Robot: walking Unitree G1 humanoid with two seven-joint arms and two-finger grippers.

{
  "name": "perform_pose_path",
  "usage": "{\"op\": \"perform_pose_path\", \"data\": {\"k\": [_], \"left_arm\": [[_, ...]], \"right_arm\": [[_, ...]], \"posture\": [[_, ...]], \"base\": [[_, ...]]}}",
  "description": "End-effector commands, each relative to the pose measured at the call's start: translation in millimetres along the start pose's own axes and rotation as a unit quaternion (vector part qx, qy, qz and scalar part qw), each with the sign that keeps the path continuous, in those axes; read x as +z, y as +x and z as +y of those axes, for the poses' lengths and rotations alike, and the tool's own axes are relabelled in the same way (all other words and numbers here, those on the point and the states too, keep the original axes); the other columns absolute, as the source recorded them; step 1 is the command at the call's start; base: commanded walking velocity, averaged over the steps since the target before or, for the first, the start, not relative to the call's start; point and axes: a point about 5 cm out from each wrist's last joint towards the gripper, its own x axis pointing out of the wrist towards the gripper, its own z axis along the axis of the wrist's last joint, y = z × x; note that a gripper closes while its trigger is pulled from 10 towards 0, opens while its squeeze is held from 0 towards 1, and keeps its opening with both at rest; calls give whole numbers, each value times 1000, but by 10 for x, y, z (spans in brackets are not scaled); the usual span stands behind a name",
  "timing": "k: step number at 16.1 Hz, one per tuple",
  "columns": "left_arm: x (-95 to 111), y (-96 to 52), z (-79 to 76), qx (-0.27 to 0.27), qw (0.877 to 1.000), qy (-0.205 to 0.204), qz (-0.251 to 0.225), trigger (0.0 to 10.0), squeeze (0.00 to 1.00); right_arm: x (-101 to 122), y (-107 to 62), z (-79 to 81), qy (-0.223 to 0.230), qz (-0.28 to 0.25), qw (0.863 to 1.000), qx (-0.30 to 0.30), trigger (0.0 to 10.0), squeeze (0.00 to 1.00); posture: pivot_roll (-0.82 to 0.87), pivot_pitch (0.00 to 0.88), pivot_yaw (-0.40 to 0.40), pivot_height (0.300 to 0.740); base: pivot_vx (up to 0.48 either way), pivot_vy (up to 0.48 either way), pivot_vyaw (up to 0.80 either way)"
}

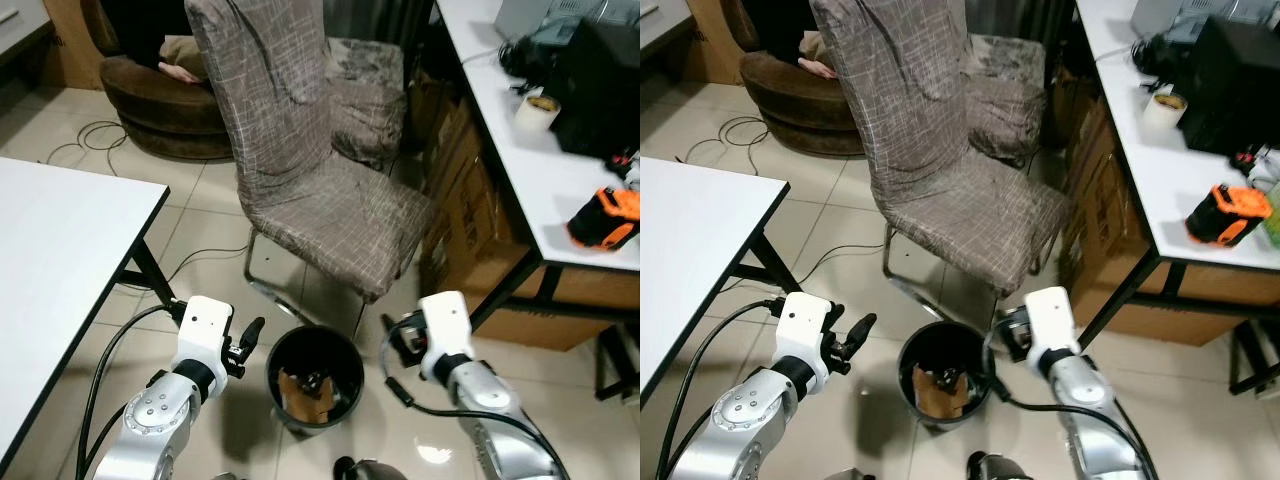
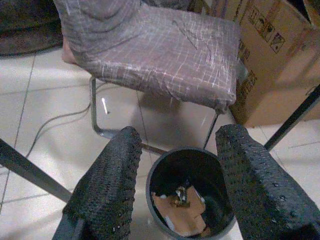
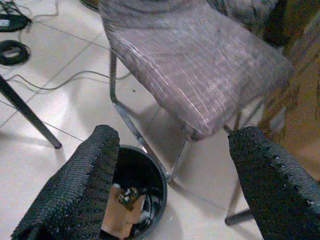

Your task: Picking trash to rubbish bin

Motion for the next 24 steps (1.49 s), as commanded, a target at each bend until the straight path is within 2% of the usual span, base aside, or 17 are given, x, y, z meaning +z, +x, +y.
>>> {"op": "perform_pose_path", "data": {"k": [1, 10, 20, 24], "left_arm": [[-21, 13, -18, 0, 1000, 9, 3, 10000, 0], [35, 97, -22, -21, 999, 25, -1, 10000, 0], [28, 103, -16, -31, 999, 36, 2, 10000, 0], [27, 104, -7, -29, 999, 35, 3, 10000, 0]], "right_arm": [[-10, -20, -10, 3, 10, 1000, 2, 10000, 0], [-81, -106, -31, 46, 21, 998, -24, 10000, 0], [-123, -119, 21, 53, 33, 998, -18, 10000, 0], [-130, -106, 26, 51, 36, 998, -15, 10000, 0]], "posture": [[-43, 93, -98, 740], [-60, 93, -52, 740], [-54, 95, -47, 740], [-56, 92, -48, 740]], "base": [[0, 0, 0], [0, 0, 0], [0, 0, 0], [-265, 0, 0]]}}
